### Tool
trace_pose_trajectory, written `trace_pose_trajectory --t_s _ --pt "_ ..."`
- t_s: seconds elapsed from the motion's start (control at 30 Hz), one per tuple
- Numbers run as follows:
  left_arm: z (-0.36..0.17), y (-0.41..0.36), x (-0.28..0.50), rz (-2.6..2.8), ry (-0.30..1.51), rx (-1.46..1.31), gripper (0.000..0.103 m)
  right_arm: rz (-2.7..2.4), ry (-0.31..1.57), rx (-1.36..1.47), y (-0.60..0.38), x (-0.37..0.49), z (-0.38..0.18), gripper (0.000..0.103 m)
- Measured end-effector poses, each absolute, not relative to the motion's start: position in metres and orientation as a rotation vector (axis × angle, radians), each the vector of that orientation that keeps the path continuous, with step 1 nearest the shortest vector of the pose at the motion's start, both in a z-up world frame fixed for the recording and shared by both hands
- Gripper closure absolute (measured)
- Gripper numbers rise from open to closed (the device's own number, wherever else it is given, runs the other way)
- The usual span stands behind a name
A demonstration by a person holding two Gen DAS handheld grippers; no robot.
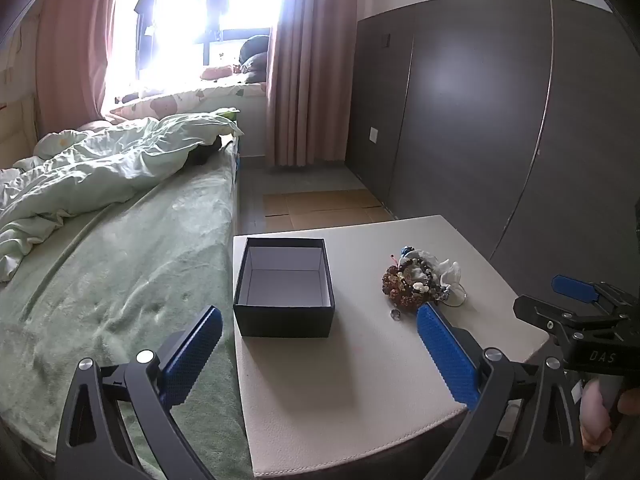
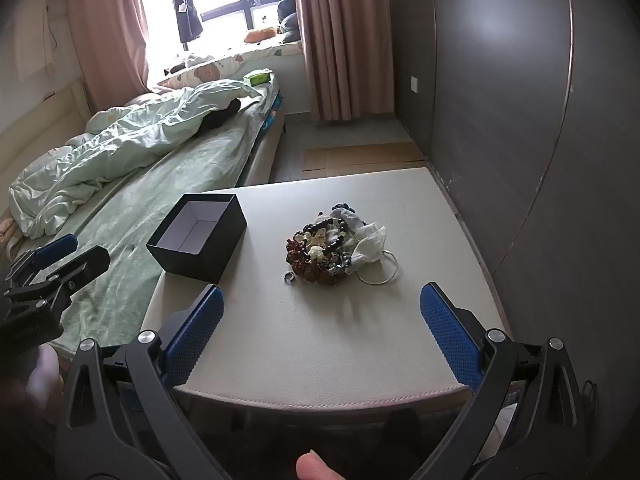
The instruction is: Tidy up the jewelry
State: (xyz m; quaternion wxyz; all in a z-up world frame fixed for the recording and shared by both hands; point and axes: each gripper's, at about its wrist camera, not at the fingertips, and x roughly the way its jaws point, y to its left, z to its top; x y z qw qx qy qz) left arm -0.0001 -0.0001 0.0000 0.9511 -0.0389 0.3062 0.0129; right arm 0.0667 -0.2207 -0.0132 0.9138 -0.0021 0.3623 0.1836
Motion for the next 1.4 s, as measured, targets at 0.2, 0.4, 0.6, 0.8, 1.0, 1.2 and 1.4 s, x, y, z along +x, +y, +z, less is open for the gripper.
trace_pose_trajectory --t_s 0.2,0.4,0.6,0.8,1.0,1.2,1.4 --pt "0.0000 -0.0001 0.0000 0.027 0.624 -0.079 0.008 0.379 0.745 -0.003 -0.2208 0.0671 -0.0135 0.005" --pt "-0.0001 0.0001 0.0004 0.022 0.627 -0.081 0.008 0.378 0.745 -0.004 -0.2214 0.0677 -0.0141 0.005" --pt "0.0013 0.0008 -0.0003 0.020 0.633 -0.086 0.008 0.366 0.743 -0.013 -0.2210 0.0687 -0.0152 0.005" --pt "0.0040 0.0020 -0.0004 0.001 0.622 -0.100 0.008 0.340 0.749 -0.012 -0.2208 0.0724 -0.0172 0.005" --pt "0.0012 0.0007 -0.0024 0.003 0.612 -0.093 0.008 0.342 0.744 -0.006 -0.2220 0.0721 -0.0153 0.005" --pt "0.0009 0.0010 0.0001 0.004 0.614 -0.091 0.008 0.340 0.742 -0.004 -0.2213 0.0713 -0.0143 0.005" --pt "0.0015 0.0017 0.0010 -0.003 0.613 -0.088 0.008 0.340 0.742 -0.001 -0.2232 0.0717 -0.0151 0.005"
